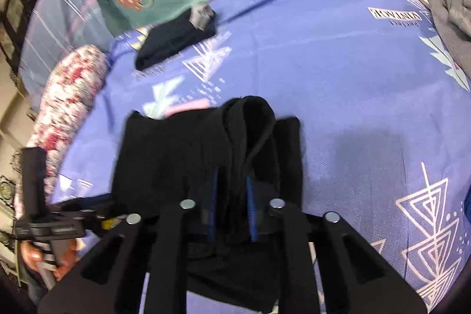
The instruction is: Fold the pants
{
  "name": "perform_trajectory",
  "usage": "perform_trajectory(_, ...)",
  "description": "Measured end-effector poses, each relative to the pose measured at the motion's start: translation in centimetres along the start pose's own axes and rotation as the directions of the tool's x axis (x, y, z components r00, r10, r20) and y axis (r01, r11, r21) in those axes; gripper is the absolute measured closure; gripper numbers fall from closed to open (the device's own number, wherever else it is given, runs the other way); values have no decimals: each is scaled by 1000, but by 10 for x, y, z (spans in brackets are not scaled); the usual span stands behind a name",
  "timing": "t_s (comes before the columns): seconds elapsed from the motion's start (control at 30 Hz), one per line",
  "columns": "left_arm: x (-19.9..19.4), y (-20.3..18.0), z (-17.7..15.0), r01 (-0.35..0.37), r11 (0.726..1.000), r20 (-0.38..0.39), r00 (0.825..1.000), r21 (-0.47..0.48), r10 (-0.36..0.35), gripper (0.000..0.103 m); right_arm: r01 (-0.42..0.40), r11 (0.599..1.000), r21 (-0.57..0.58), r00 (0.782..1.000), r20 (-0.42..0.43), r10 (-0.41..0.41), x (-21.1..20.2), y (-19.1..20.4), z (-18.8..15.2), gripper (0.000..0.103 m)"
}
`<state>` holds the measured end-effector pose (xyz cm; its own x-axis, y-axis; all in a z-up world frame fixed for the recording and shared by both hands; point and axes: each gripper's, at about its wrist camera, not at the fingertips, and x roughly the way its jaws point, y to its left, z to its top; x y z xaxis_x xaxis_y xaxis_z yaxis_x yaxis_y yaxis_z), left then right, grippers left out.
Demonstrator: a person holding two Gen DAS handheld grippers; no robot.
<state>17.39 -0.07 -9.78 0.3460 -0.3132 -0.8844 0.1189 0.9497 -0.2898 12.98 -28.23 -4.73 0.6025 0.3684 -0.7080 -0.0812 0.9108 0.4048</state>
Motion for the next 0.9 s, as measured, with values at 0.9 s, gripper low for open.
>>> perform_trajectory(0.9,-26,17,29,-40,999,58,997,-6,41,16,31,1000,-1,998,64,-31,-33,-25,-2,59)
